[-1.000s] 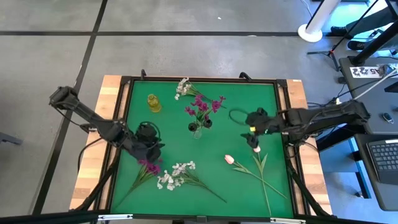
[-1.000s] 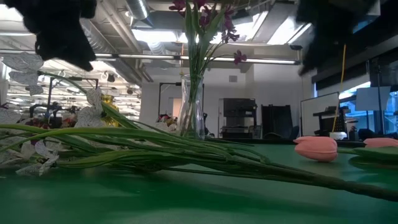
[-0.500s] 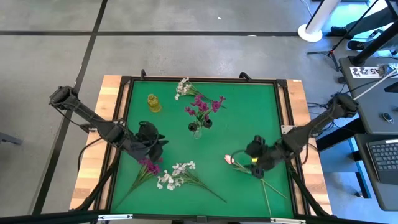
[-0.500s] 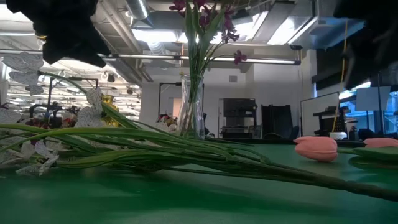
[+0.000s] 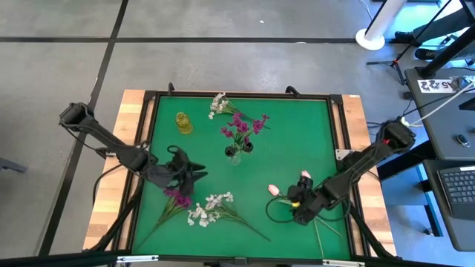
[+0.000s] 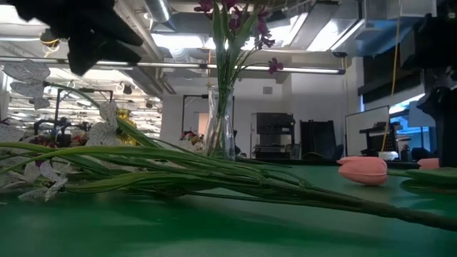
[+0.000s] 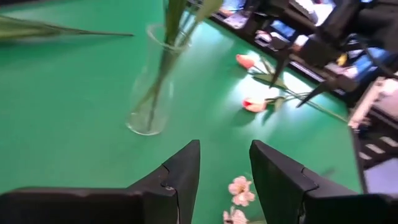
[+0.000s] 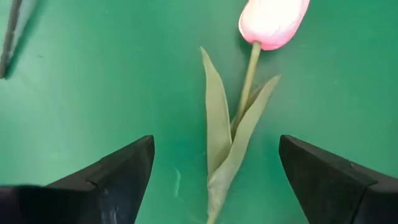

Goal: Sort flowers into vase by color
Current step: Put the left pink tulip into the yellow vase

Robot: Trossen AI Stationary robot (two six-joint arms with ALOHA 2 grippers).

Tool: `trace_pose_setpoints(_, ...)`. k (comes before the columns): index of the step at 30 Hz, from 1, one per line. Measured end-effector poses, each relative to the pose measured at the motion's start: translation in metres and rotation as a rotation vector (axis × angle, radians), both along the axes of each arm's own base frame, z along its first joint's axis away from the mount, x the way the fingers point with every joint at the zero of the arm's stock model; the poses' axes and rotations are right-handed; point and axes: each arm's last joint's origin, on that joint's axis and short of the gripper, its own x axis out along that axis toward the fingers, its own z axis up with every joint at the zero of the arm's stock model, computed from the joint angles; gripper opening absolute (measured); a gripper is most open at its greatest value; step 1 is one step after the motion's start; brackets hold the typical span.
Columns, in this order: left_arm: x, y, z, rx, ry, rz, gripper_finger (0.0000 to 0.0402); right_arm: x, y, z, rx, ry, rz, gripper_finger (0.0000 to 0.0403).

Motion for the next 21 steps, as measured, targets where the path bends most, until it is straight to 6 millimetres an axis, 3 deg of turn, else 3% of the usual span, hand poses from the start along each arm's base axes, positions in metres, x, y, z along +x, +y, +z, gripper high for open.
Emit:
trace_pose_setpoints(5,-0.003,0.001,-0.015,-0.049,-0.091,-0.029,0.0128,0.001,0.001,-0.008,-0.011,0.037,-0.02,0.0344)
trace_pose_setpoints(12,-0.003,0.001,-0.013,-0.011,-0.118,-0.052,0.0127,0.002,0.002,-0.018,-0.033,0.065,-0.05,0.0334)
trace_pose_setpoints(21,-0.001,0.0,-0.008,0.011,-0.161,-0.07,0.0127,0.003,0.002,-0.023,-0.061,0.076,-0.07,0.0215)
